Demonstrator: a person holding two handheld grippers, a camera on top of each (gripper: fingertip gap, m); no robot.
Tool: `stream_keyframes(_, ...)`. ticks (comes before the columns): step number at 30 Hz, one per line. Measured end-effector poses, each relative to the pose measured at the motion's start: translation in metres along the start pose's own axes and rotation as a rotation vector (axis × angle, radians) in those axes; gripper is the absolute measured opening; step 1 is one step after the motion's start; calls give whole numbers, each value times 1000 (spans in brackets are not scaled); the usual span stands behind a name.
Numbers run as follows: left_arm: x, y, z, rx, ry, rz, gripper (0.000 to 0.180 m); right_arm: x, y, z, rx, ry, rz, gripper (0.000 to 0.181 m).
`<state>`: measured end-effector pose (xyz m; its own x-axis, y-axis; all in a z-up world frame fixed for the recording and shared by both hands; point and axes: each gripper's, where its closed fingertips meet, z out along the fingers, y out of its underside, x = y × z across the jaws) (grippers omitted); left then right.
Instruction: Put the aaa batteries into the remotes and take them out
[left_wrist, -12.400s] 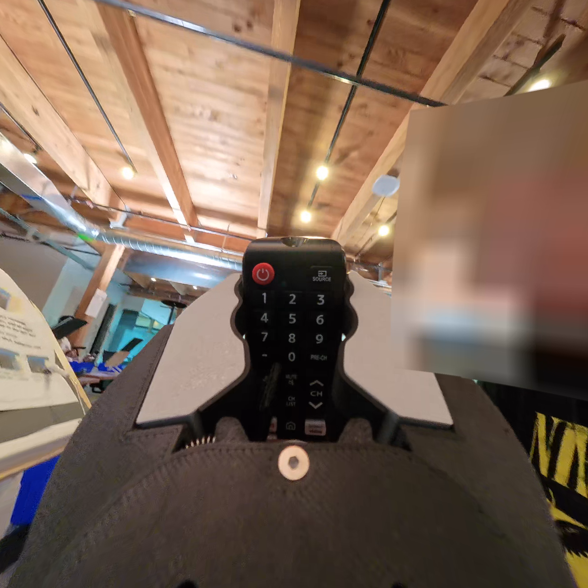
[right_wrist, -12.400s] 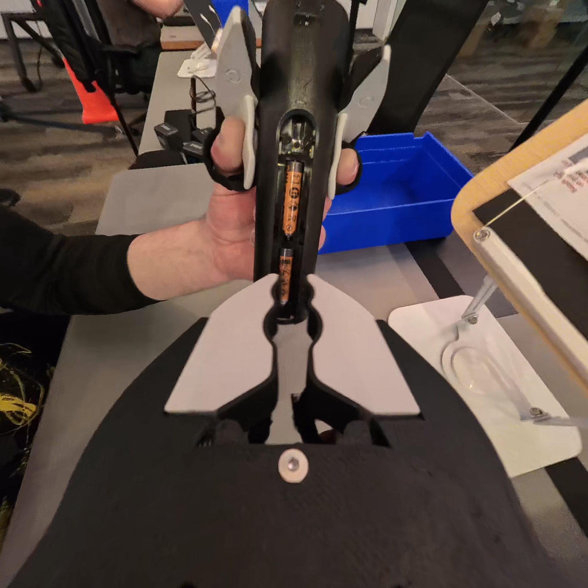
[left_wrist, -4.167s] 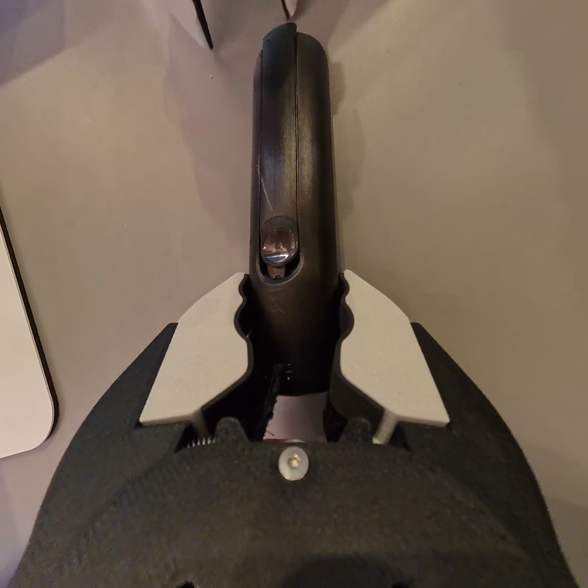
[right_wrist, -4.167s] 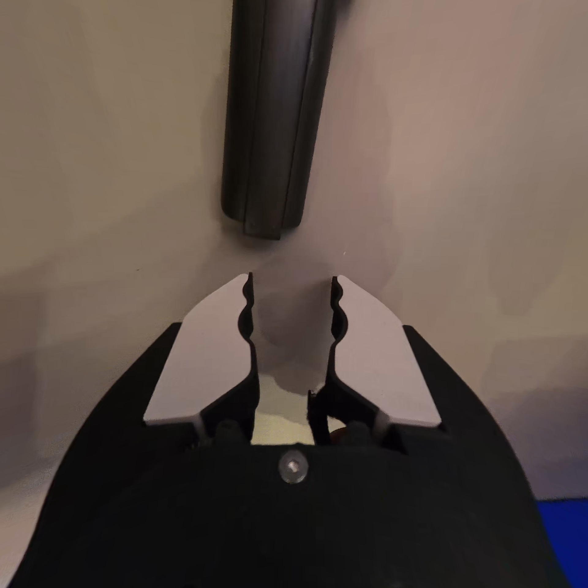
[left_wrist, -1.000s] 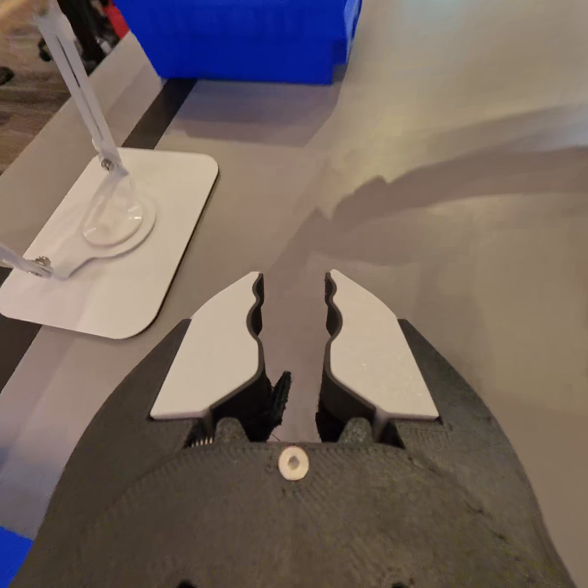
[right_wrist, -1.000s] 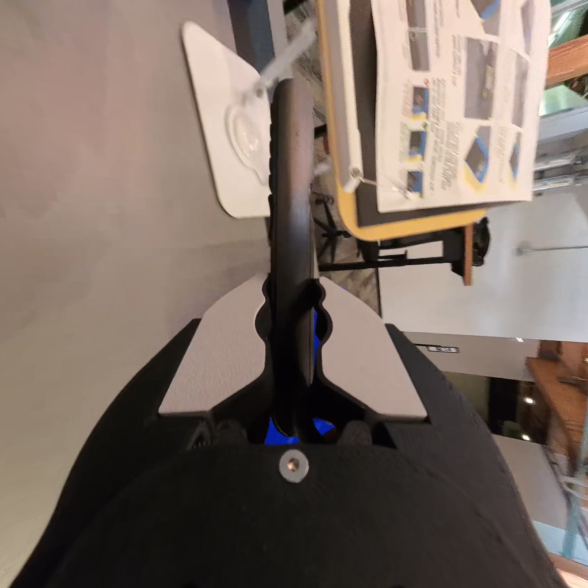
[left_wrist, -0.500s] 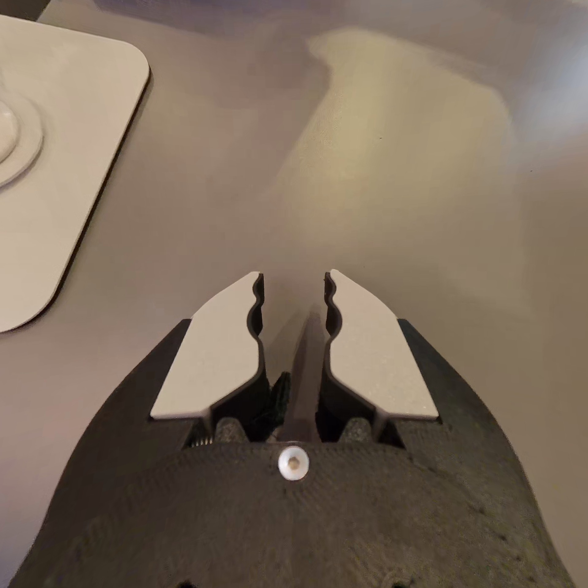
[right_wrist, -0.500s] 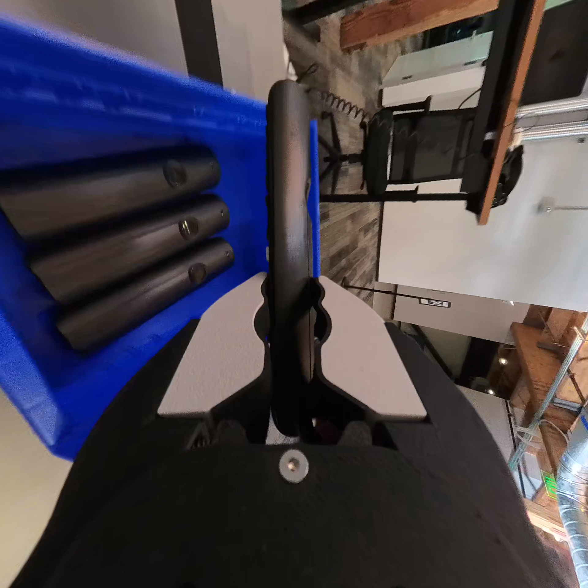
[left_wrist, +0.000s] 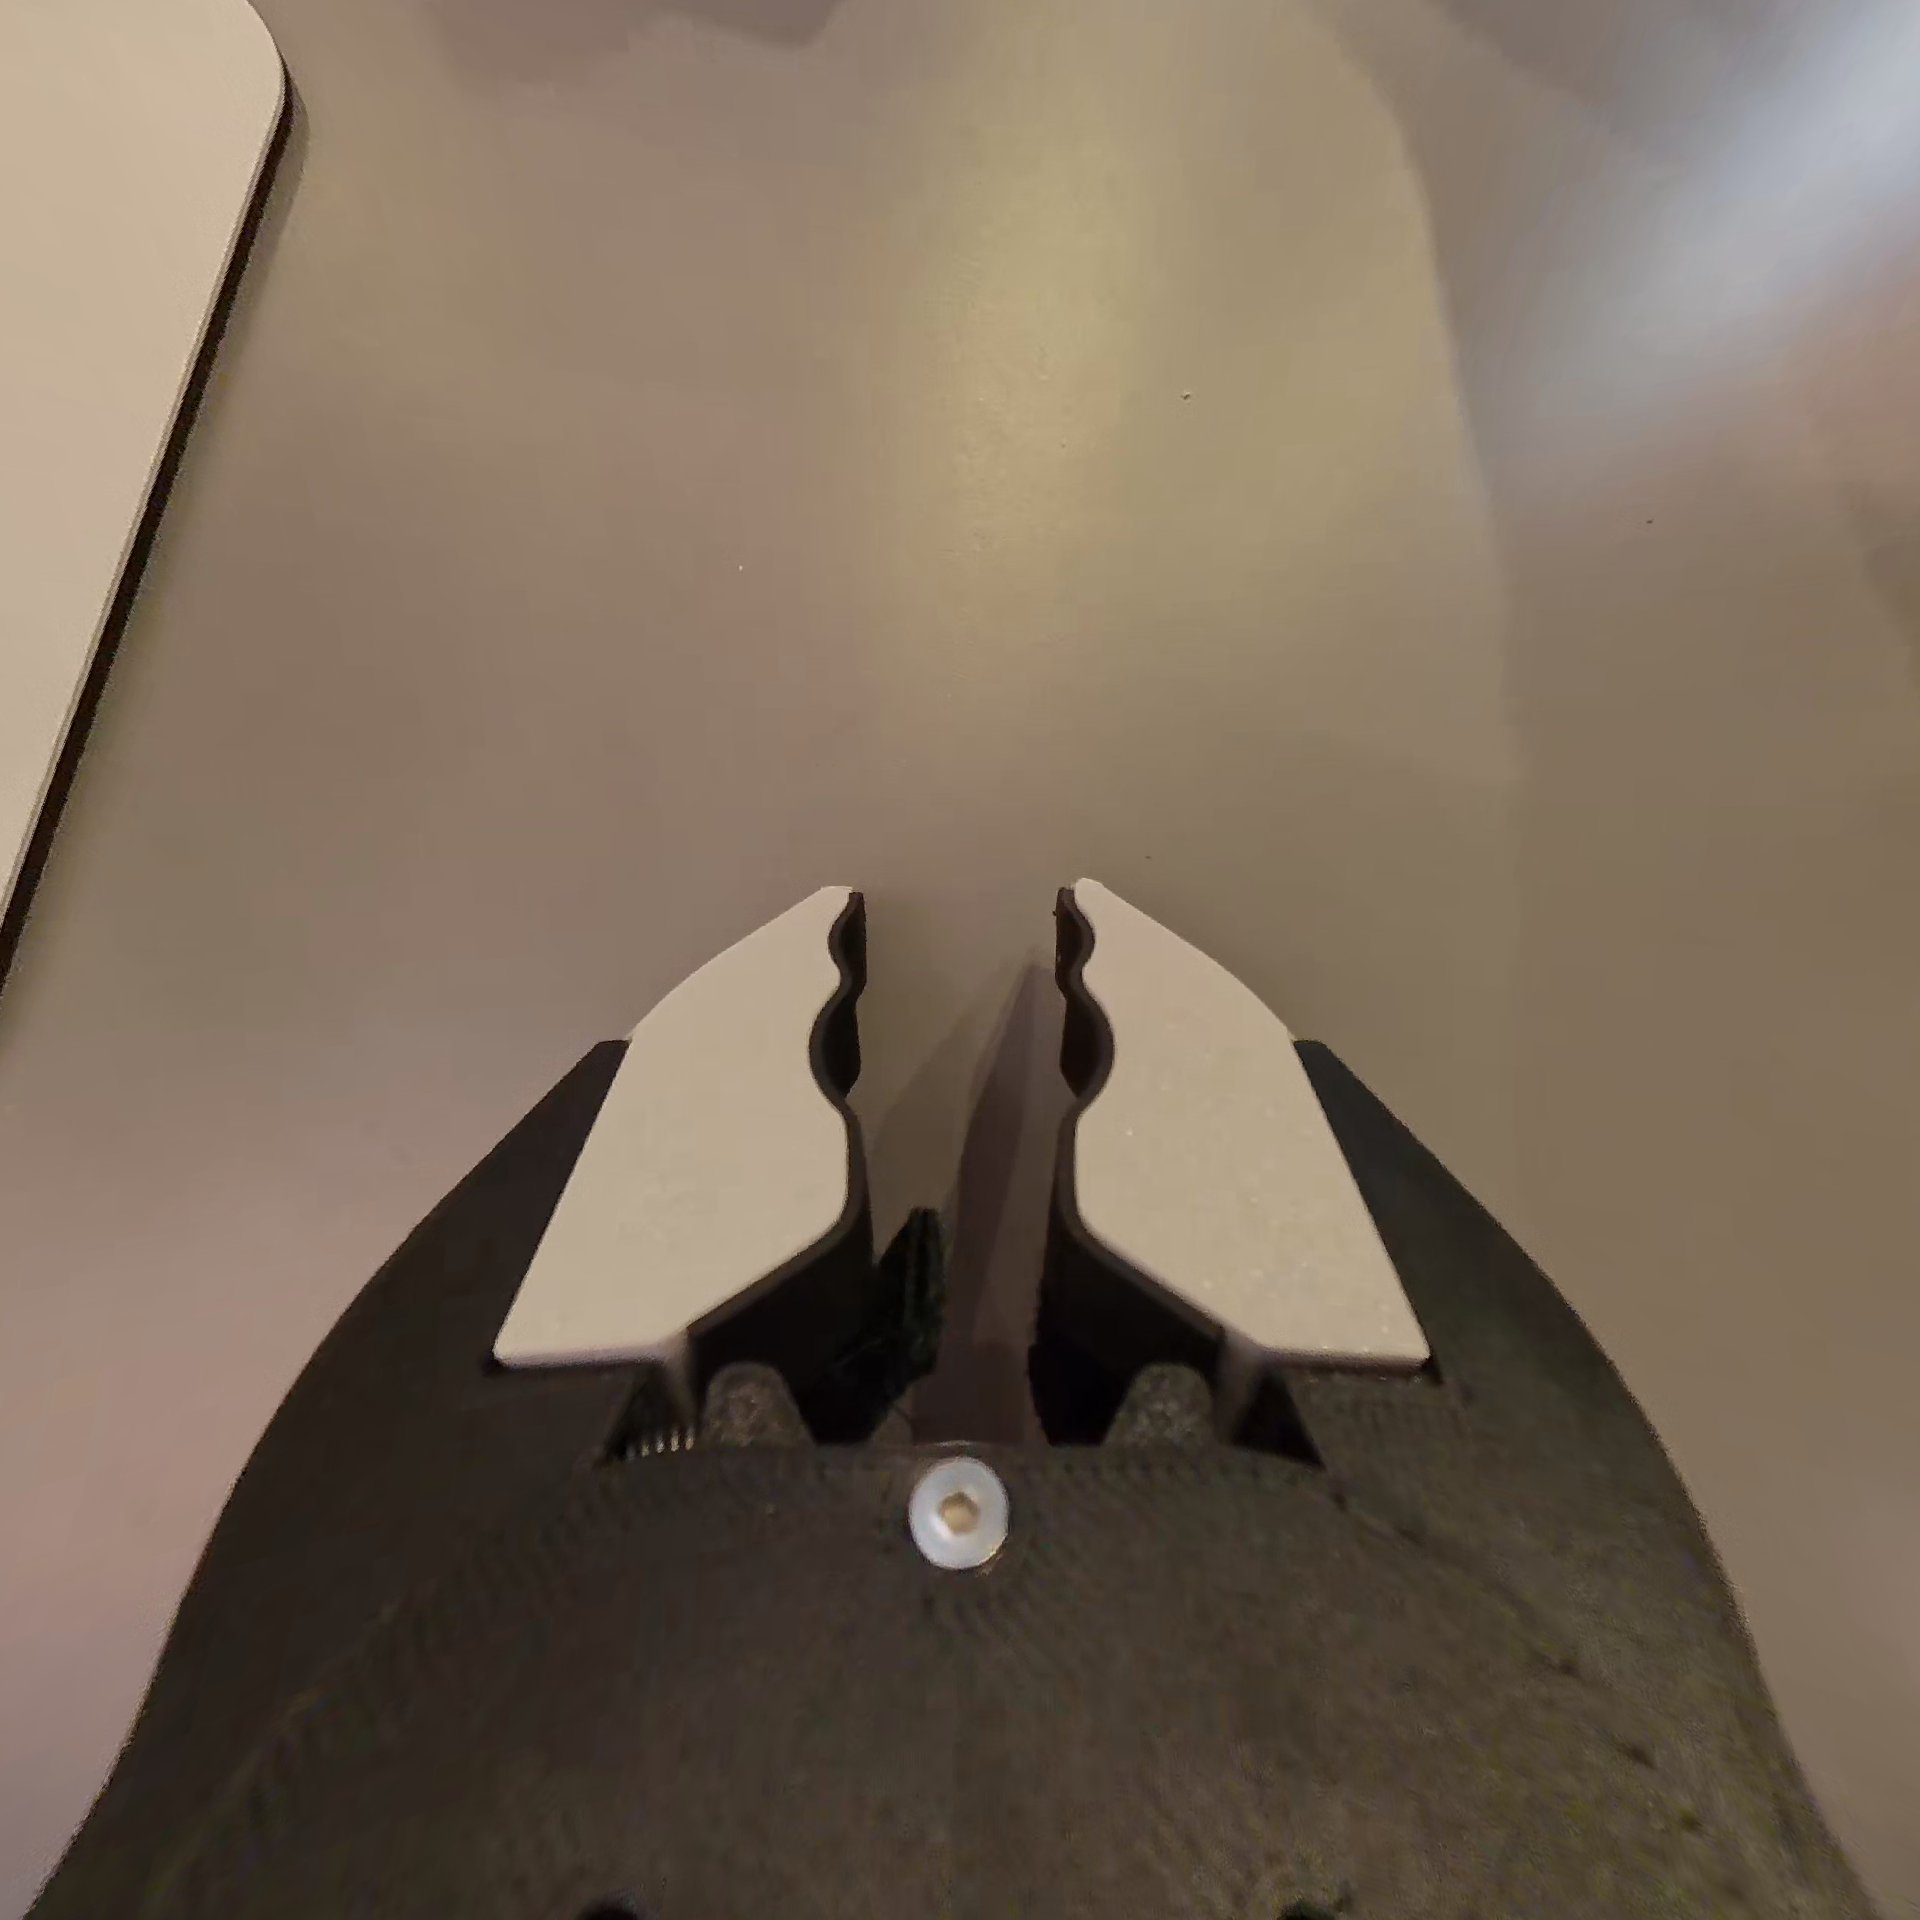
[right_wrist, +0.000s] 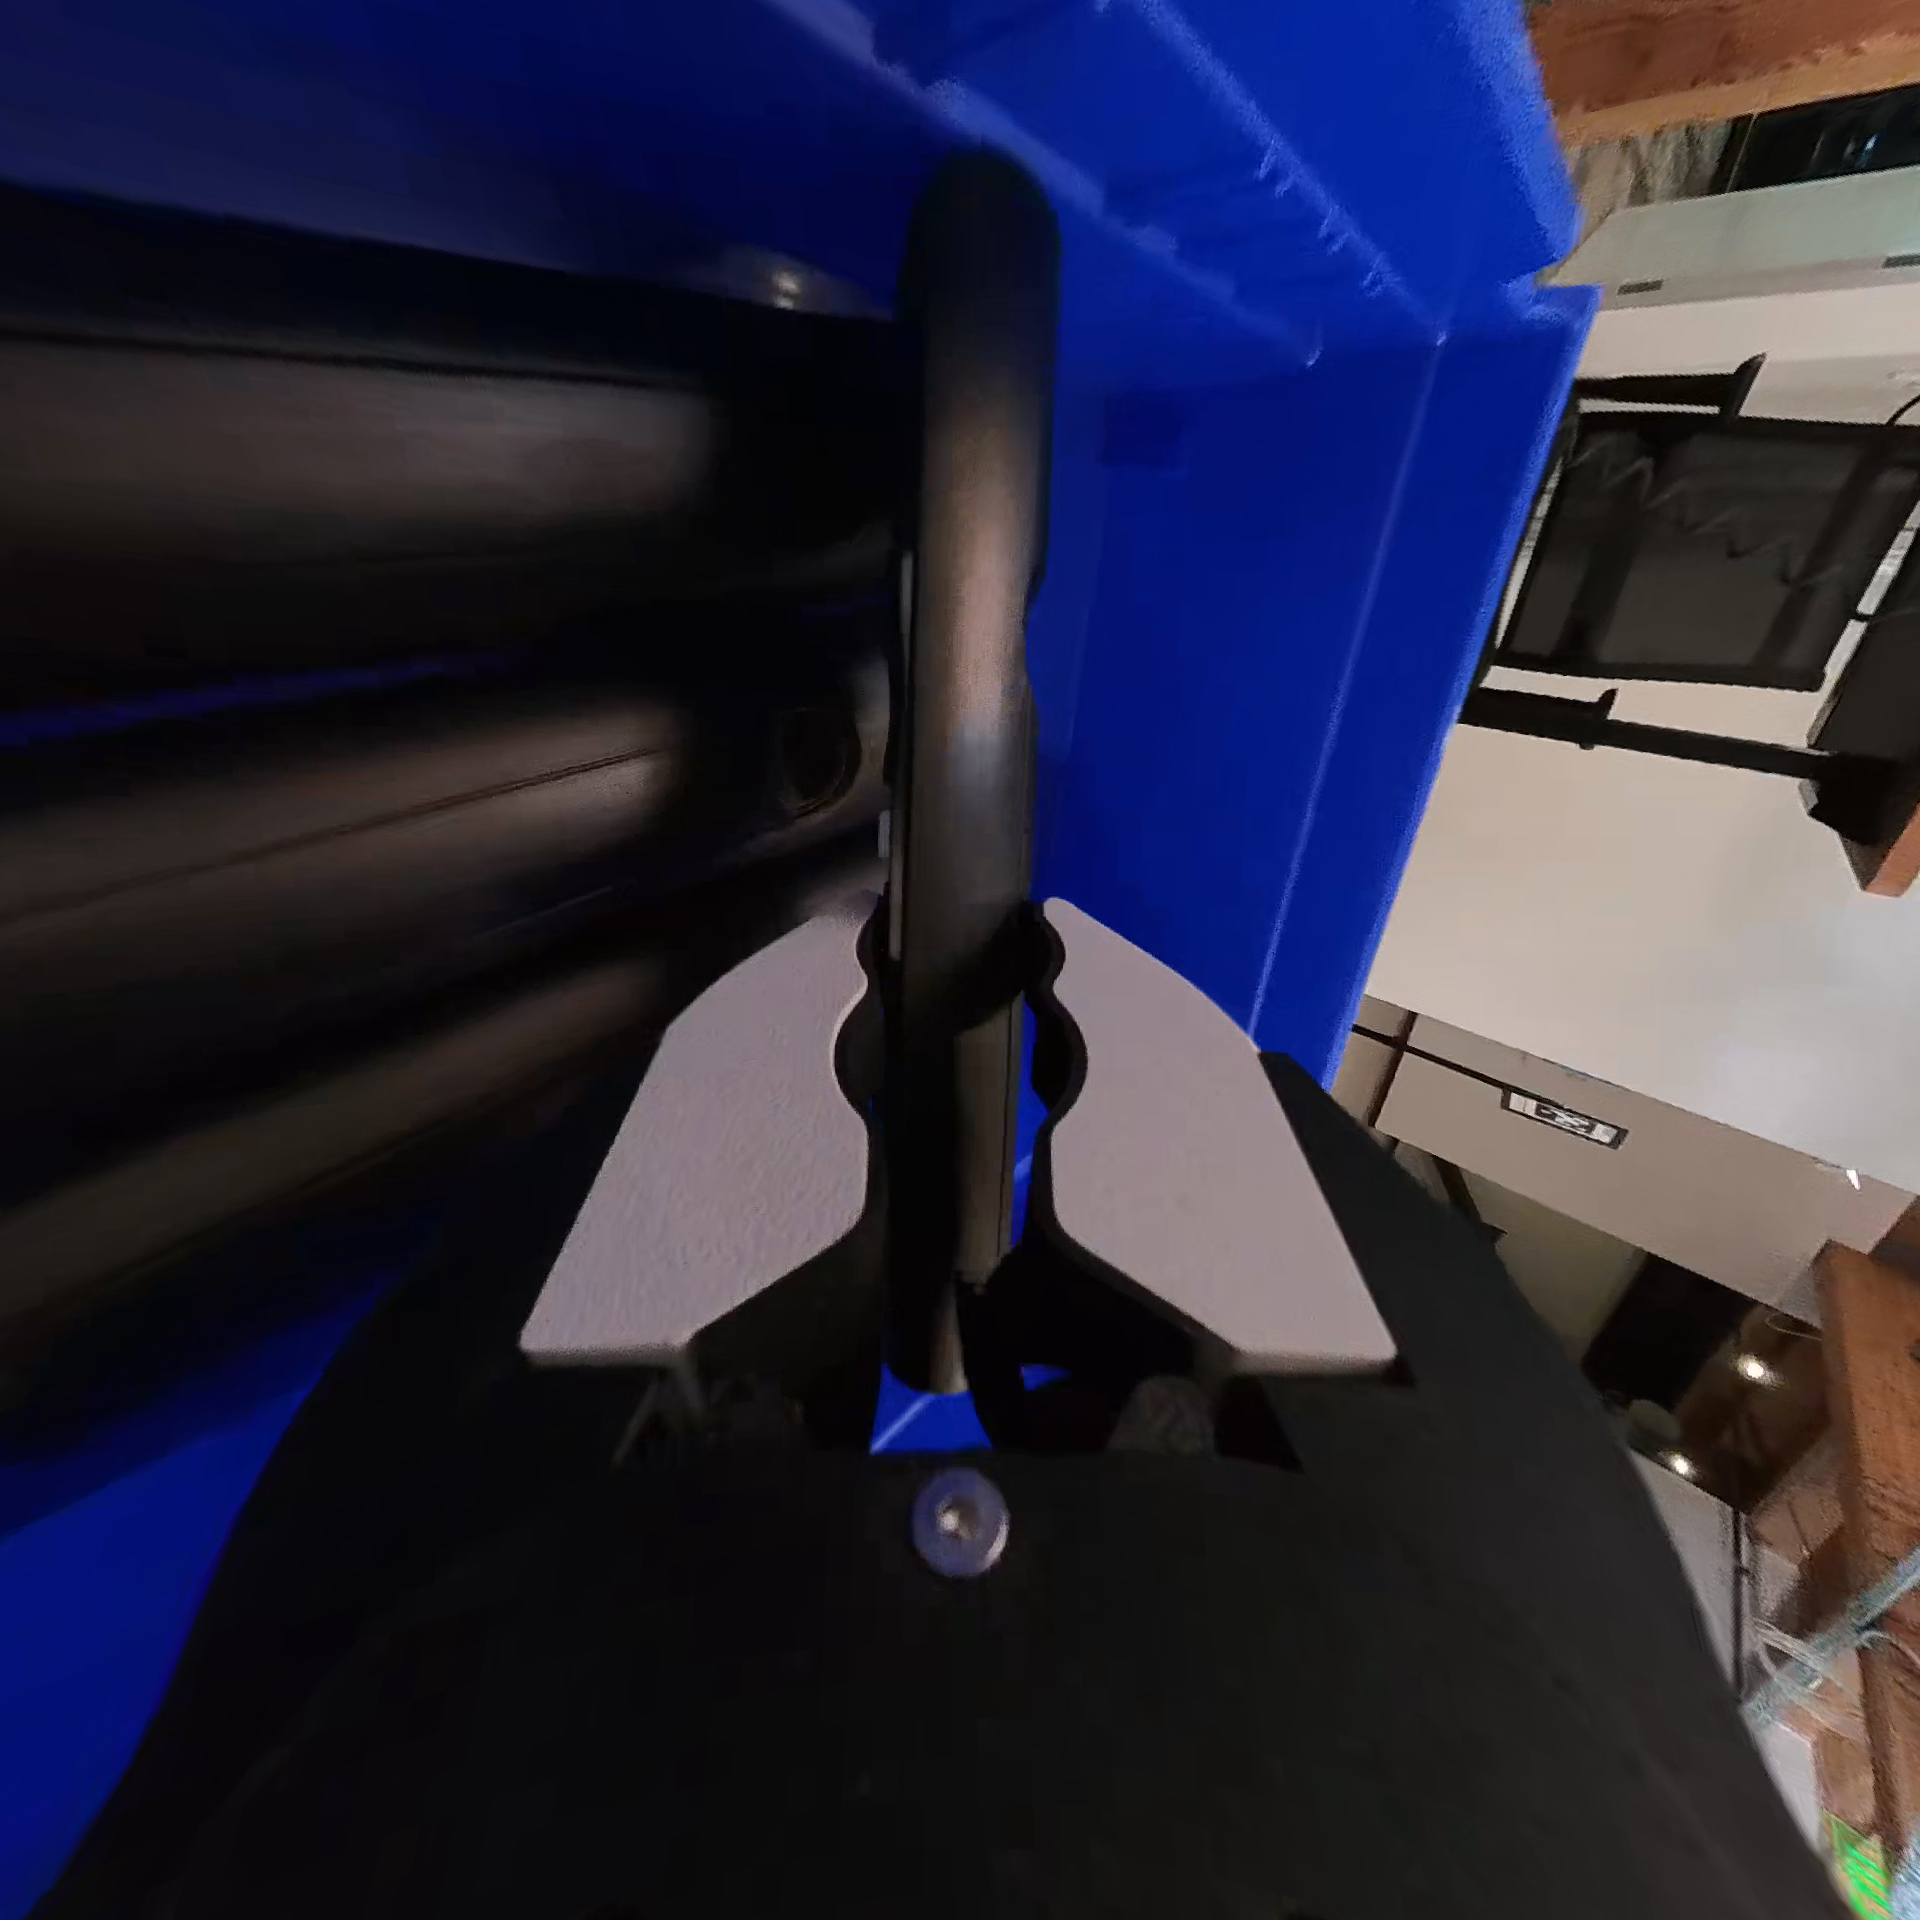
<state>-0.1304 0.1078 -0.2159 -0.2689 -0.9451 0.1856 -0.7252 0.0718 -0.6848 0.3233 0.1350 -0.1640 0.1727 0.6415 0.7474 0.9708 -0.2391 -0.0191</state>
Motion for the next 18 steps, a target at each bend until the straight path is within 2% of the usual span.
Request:
stream_keyframes(7,1,0,0,3,13,-8,36,-11,7,13,-84,-60,-85,25)
stream_keyframes(8,1,0,0,3,14,-6,37,-14,8,12,-91,-97,-85,28)
stream_keyframes(9,1,0,0,3,16,-4,38,-16,10,10,-102,-123,-76,41)
stream_keyframes(12,2,1,0,4,25,-8,38,-20,14,1,-117,-220,-23,52)
stream_keyframes(15,3,1,0,4,37,-11,38,-19,24,-12,-161,-261,-13,75)
stream_keyframes(18,2,0,0,5,42,-17,37,-23,26,-31,-182,-322,59,68)
